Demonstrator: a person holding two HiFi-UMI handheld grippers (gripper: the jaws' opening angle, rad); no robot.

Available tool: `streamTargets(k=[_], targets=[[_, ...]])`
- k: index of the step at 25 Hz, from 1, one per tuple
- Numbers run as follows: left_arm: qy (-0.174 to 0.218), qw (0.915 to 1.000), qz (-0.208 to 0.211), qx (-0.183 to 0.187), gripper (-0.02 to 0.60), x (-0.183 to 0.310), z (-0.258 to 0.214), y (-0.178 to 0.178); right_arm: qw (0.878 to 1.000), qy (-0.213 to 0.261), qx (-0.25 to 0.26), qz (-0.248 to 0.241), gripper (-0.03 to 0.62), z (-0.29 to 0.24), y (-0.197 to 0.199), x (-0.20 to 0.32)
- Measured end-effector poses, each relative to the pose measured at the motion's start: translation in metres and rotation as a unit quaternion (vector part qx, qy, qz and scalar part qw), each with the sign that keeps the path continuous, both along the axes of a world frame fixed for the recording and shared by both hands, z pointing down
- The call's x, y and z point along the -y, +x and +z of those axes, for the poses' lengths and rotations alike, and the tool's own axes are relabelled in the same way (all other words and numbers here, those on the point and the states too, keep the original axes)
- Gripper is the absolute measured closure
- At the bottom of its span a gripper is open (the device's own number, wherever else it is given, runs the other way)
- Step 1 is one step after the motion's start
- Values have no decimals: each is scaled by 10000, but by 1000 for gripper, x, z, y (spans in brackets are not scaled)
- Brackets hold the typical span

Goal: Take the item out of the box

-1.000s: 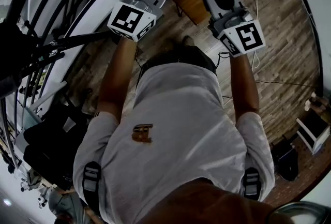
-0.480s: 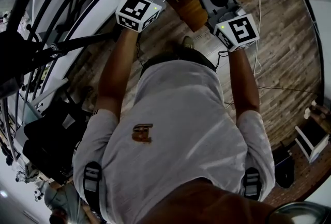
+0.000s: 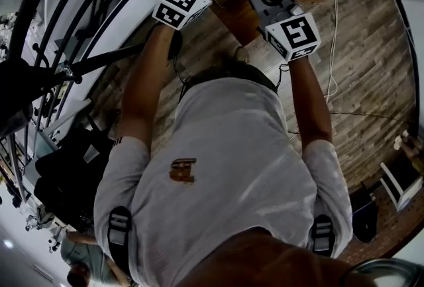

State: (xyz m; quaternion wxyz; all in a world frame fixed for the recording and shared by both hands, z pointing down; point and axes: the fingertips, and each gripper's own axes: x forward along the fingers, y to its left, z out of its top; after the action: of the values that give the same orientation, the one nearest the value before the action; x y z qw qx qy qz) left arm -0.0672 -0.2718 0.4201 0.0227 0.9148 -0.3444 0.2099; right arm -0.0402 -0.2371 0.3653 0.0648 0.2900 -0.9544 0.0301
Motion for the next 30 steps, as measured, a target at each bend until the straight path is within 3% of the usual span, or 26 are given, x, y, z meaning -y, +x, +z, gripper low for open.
streamTargets(k=[7,15,30], targets=[[-284,9963,117,805,446,23,48,1,9996,-173,-237,-22,562,23,7,17],[-831,9842,306,1531,403,47,90,6,9993,-267,-253,-111,562,34,14,40],[-1641,9483,524,2665,371,63,158,0,9988,-458,-154,-102,562,49,29,59]])
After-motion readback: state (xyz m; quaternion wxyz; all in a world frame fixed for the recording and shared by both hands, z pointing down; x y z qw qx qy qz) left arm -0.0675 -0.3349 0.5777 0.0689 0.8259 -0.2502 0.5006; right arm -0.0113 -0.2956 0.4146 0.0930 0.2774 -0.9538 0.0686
